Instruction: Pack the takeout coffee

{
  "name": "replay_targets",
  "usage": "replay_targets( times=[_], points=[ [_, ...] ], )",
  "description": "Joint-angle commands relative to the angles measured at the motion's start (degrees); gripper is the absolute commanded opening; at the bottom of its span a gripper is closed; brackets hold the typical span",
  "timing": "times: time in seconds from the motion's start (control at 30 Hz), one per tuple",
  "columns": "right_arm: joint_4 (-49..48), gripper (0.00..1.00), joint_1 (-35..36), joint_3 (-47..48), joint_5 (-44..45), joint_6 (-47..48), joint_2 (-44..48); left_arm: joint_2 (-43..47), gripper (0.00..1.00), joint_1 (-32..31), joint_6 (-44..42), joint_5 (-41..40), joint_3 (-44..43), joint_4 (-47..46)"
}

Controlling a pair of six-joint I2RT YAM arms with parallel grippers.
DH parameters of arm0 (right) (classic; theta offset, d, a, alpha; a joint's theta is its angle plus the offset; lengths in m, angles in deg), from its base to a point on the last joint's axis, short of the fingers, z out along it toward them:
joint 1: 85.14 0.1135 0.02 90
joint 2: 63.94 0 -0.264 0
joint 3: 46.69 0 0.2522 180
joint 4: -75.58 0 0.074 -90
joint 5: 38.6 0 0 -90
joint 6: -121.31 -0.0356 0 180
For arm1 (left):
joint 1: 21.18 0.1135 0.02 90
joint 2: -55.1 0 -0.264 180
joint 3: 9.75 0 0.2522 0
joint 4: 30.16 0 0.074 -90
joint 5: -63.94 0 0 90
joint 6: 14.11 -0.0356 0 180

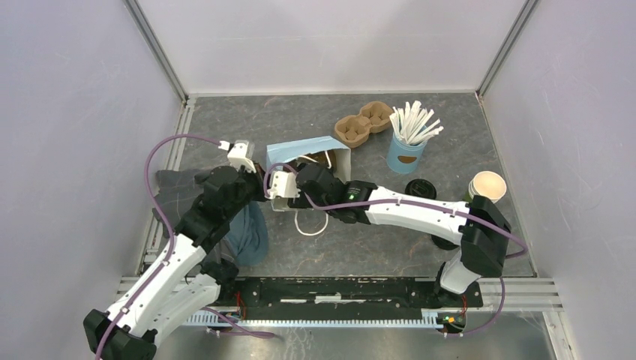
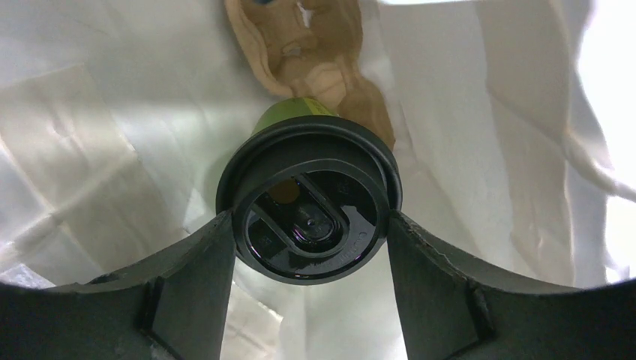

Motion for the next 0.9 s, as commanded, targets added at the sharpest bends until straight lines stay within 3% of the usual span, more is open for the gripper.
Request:
replay_targets(
  times=[0.0,0.23,0.47,0.6,0.87],
  points=[
    [-5.0,0.48,-1.1,-3.3,-6.8,11.1,4.1,-0.5,0.02,0.1,-1.6,0.4,-5.1,3.2],
    [-2.6,0.48,-2.2,-3.6,-10.4,17.2,3.9,-0.7,0.02,0.1,0.5,-0.9,-5.7,4.3],
    [-12.9,0.46,-4.4,-4.7,-12.9,18.9,-2.8,-0.4,0.02,0.1,1.1,-0.2,-5.2,4.7],
    [-14.3,0.46,-5.3,0.3,-8.2,18.7,-8.3,-0.3,0.02,-0.1,1.4,-0.4,-4.8,4.7],
    [-6.2,0.49,-5.4,-0.2,-5.0,17.0,1.4,0.2,0.02,0.0,1.3,-2.2,-5.6,6.3]
  ],
)
